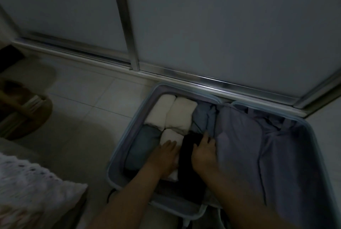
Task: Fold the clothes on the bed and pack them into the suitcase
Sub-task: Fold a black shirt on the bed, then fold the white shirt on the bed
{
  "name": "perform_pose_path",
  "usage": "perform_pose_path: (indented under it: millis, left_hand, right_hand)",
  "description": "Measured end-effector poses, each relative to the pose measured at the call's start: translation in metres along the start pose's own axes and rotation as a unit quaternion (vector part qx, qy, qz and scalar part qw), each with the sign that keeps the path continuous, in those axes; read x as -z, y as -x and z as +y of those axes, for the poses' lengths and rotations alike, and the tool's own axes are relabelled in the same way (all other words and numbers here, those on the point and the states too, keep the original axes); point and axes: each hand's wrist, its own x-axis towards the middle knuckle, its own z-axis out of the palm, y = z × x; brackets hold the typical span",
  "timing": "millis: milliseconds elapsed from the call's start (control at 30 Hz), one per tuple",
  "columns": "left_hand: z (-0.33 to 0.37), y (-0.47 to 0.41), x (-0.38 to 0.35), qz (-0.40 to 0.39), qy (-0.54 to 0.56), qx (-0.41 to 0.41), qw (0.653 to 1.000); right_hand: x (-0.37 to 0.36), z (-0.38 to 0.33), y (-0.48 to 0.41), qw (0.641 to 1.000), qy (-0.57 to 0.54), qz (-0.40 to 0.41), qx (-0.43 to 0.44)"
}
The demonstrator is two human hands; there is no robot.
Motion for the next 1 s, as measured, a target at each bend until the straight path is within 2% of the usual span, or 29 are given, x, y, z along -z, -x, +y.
perform_pose_path:
  millis: [67,133,200,300,367,467,600,833,1000]
  left_hand:
    - [-0.003,-0.001,-0.011,-0.012,-0.015,0.006,1.000]
    - [-0.005,-0.002,-0.017,-0.002,-0.012,0.003,1.000]
    - [-0.007,-0.003,-0.021,0.001,-0.004,0.001,1.000]
    - [-0.011,-0.005,-0.024,-0.011,-0.013,0.001,1.000]
    - [-0.016,-0.005,-0.025,-0.030,-0.029,0.001,0.999]
    - [-0.026,-0.003,-0.024,-0.044,-0.029,0.005,0.999]
    - [-0.033,-0.003,-0.022,-0.033,-0.034,0.003,0.999]
    - [-0.042,-0.007,-0.050,0.060,0.009,-0.025,0.998]
    - [-0.037,-0.012,-0.030,-0.012,0.060,0.017,0.998]
  right_hand:
    - [-0.006,0.012,-0.008,0.990,0.081,-0.027,0.108]
    - [-0.008,0.017,-0.006,0.972,0.115,-0.030,0.204]
    - [-0.014,0.019,-0.006,0.959,0.145,-0.066,0.236]
    - [-0.026,0.019,-0.001,0.946,0.195,-0.133,0.223]
    - [-0.035,0.021,0.003,0.945,0.220,-0.160,0.183]
    - [-0.048,0.018,0.013,0.969,0.168,-0.116,0.141]
    - [-0.064,0.012,0.011,0.982,0.107,-0.091,0.122]
    - [-0.067,0.009,-0.005,0.984,0.083,-0.104,0.120]
    - [-0.053,0.006,-0.016,0.967,0.124,-0.195,0.110]
